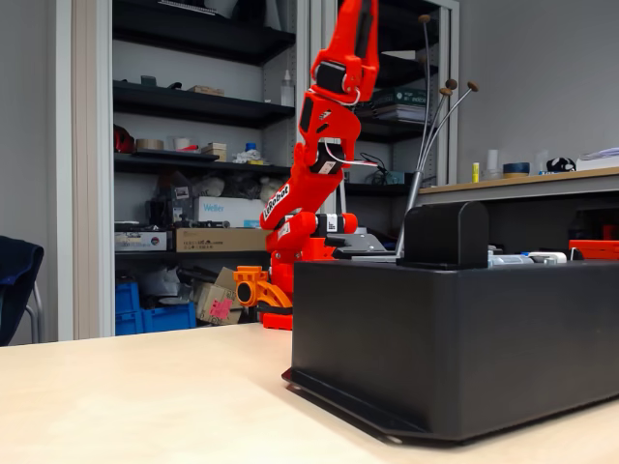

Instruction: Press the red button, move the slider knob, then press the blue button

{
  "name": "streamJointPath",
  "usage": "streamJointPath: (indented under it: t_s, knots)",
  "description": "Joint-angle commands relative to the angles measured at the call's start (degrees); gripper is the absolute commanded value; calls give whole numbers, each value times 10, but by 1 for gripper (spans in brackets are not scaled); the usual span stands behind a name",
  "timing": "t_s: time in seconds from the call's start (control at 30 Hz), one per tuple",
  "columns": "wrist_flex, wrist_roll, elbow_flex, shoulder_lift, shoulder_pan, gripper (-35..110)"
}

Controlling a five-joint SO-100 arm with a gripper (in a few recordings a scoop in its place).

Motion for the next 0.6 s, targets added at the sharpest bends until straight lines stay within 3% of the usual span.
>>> streamJointPath:
  t_s: [0.0, 0.2, 0.3, 0.57]
  knots:
    - [118, -27, -54, 4, -16, 8]
    - [318, -120, -116, 0, -63, 8]
    - [367, -174, -124, -16, -97, 8]
    - [601, -241, -242, -134, -143, 8]
